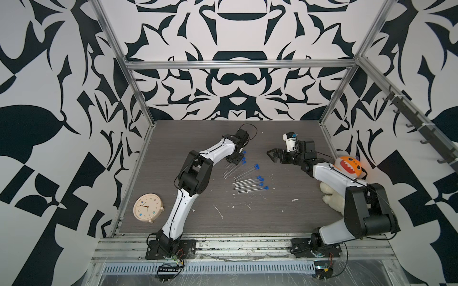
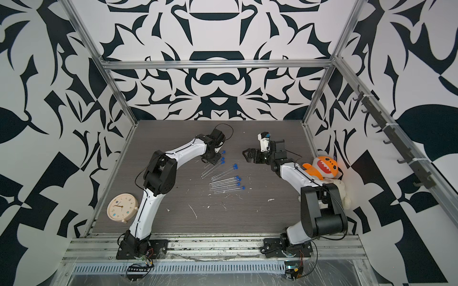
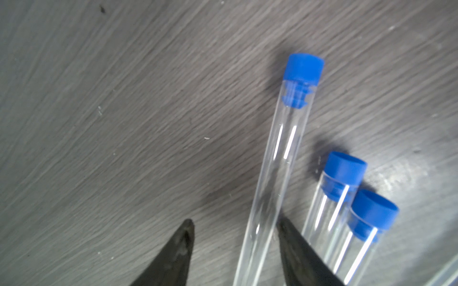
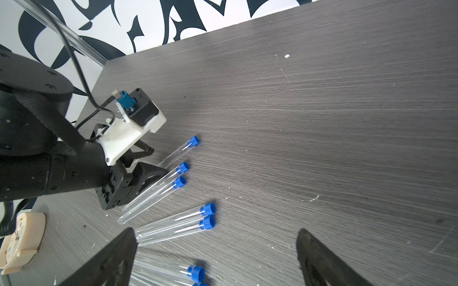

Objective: Remove stoppers from test tubes
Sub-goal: Pick up the test tube at the center of the board.

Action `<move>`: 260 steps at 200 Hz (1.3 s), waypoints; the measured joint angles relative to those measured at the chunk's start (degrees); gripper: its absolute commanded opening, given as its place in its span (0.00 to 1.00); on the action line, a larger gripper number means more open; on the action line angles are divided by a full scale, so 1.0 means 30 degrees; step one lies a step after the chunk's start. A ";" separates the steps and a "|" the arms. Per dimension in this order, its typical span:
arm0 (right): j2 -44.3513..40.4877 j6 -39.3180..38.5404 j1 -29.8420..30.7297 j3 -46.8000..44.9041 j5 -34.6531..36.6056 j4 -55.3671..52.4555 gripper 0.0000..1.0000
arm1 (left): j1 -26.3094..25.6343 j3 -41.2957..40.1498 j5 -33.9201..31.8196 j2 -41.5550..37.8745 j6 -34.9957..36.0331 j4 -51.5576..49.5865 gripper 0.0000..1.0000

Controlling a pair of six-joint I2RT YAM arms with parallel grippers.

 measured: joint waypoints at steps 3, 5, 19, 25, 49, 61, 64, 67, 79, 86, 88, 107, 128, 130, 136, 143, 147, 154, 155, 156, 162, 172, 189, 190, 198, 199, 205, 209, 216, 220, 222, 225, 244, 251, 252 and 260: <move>0.0000 0.0000 -0.0007 0.0007 0.0007 0.0007 1.00 | -0.0007 0.0000 0.0007 0.0000 0.0066 0.0029 0.52; 0.0000 0.0000 -0.0015 0.0007 0.0007 0.0007 1.00 | -0.0007 0.0000 0.0029 0.0000 0.0073 0.0051 0.51; 0.0000 0.0007 -0.0029 0.0000 0.0015 0.0015 1.00 | -0.0029 -0.0044 0.0138 0.0000 0.0160 0.0189 0.47; 0.0000 0.0015 -0.0029 0.0000 0.0029 0.0029 1.00 | -0.0044 -0.0109 0.0189 0.0000 0.0219 0.0291 0.45; 0.0000 0.0109 -0.0087 0.0000 0.0080 0.0102 1.00 | -0.0124 -0.0299 0.0401 0.0000 0.0277 0.0656 0.40; 0.0000 0.0197 -0.0153 0.0000 0.0087 0.0117 1.00 | -0.0146 -0.0335 0.0510 0.0000 0.0262 0.0780 0.36; 0.0000 0.0219 -0.0160 0.0000 0.0087 0.0117 1.00 | -0.0146 -0.0342 0.0532 0.0000 0.0386 0.0801 0.36; 0.0000 0.0226 -0.0175 0.0000 0.0095 0.0117 1.00 | -0.0146 -0.0357 0.0539 0.0000 0.0284 0.0838 0.35; 0.0000 0.0321 -0.0219 0.0000 0.0102 0.0117 1.00 | -0.0160 -0.0372 0.0576 0.0000 0.0393 0.0860 0.34; 0.0000 0.0357 -0.0262 0.0000 0.0102 0.0124 1.00 | -0.0160 -0.0372 0.0583 0.0000 0.0393 0.0889 0.33; 0.0000 0.0364 -0.0277 0.0000 0.0109 0.0124 1.00 | -0.0160 -0.0372 0.0590 0.0000 0.0372 0.0889 0.32; 0.0000 0.0481 -0.0386 0.0000 0.0109 0.0124 1.00 | -0.0160 -0.0372 0.0619 0.0000 0.0430 0.0896 0.30; 0.0000 0.0685 -0.0532 0.0000 0.0095 0.0131 1.00 | -0.0168 -0.0423 0.0634 0.0000 0.0452 0.0911 0.25; 0.0000 0.0714 -0.0539 0.0000 0.0095 0.0131 1.00 | -0.0168 -0.0430 0.0627 0.0000 0.0495 0.0903 0.25; 0.0000 0.0794 -0.0561 0.0000 0.0080 0.0131 1.00 | -0.0168 -0.0430 0.0634 0.0000 0.0503 0.0911 0.24; 0.0000 0.0874 -0.0597 0.0000 0.0058 0.0131 1.00 | -0.0168 -0.0437 0.0634 0.0000 0.0546 0.0911 0.23; 0.0000 0.0889 -0.0634 0.0000 0.0044 0.0131 1.00 | -0.0168 -0.0444 0.0634 0.0000 0.0546 0.0903 0.23; 0.0000 0.0962 -0.0670 0.0000 0.0029 0.0131 1.00 | -0.0168 -0.0444 0.0634 0.0000 0.0583 0.0911 0.22; 0.0000 0.0976 -0.0670 0.0000 0.0029 0.0131 1.00 | -0.0168 -0.0444 0.0634 0.0000 0.0576 0.0911 0.22; 0.0000 0.0991 -0.0678 0.0000 0.0029 0.0131 1.00 | -0.0168 -0.0444 0.0634 0.0000 0.0583 0.0911 0.22; 0.0000 0.1078 -0.0721 0.0000 0.0015 0.0131 1.00 | -0.0168 -0.0452 0.0634 0.0000 0.0619 0.0911 0.21; 0.0000 0.1253 -0.0823 0.0007 -0.0022 0.0131 1.00 | -0.0168 -0.0459 0.0634 0.0000 0.0707 0.0925 0.19; 0.0000 0.1515 -0.0984 0.0007 -0.0168 0.0124 1.00 | -0.0168 -0.0495 0.0634 -0.0007 0.0809 0.1013 0.19; 0.0000 0.1537 -0.0998 0.0007 -0.0175 0.0131 1.00 | -0.0168 -0.0503 0.0634 -0.0007 0.0809 0.1020 0.19; 0.0000 0.1654 -0.1071 0.0007 -0.0226 0.0131 1.00 | -0.0168 -0.0546 0.0634 -0.0015 0.0852 0.1093 0.18; 0.0000 0.1676 -0.1086 0.0007 -0.0233 0.0131 1.00 | -0.0168 -0.0554 0.0634 -0.0015 0.0860 0.1100 0.18; 0.0000 0.1756 -0.1115 0.0007 -0.0270 0.0131 1.00 | -0.0168 -0.0590 0.0634 -0.0036 0.0889 0.1151 0.18; 0.0000 0.1807 -0.1151 0.0007 -0.0299 0.0131 1.00 | -0.0168 -0.0612 0.0634 -0.0044 0.0903 0.1195 0.17; 0.0000 0.1880 -0.1180 0.0007 -0.0321 0.0131 1.00 | -0.0168 -0.0619 0.0634 -0.0044 0.0918 0.1217 0.17; 0.0000 0.1923 -0.1195 0.0007 -0.0335 0.0131 1.00 | -0.0168 -0.0619 0.0634 -0.0044 0.0925 0.1239 0.17; 0.0000 0.1945 -0.1202 0.0007 -0.0342 0.0131 1.00 | -0.0168 -0.0619 0.0634 -0.0044 0.0925 0.1260 0.17; 0.0000 0.1945 -0.1202 0.0007 -0.0350 0.0131 1.00 | -0.0168 -0.0627 0.0634 -0.0044 0.0940 0.1275 0.16; 0.0007 0.2171 -0.1290 0.0007 -0.0481 0.0131 1.00 | -0.0168 -0.0627 0.0641 -0.0051 0.1042 0.1348 0.15; 0.0007 0.2266 -0.1311 0.0007 -0.0546 0.0131 0.99 | -0.0160 -0.0619 0.0648 -0.0051 0.1064 0.1348 0.14; 0.0007 0.2280 -0.1311 0.0007 -0.0554 0.0131 0.99 | -0.0160 -0.0619 0.0648 -0.0058 0.1064 0.1341 0.14; 0.0007 0.2368 -0.1326 0.0007 -0.0641 0.0138 0.99 | -0.0160 -0.0619 0.0699 -0.0080 0.1086 0.1341 0.13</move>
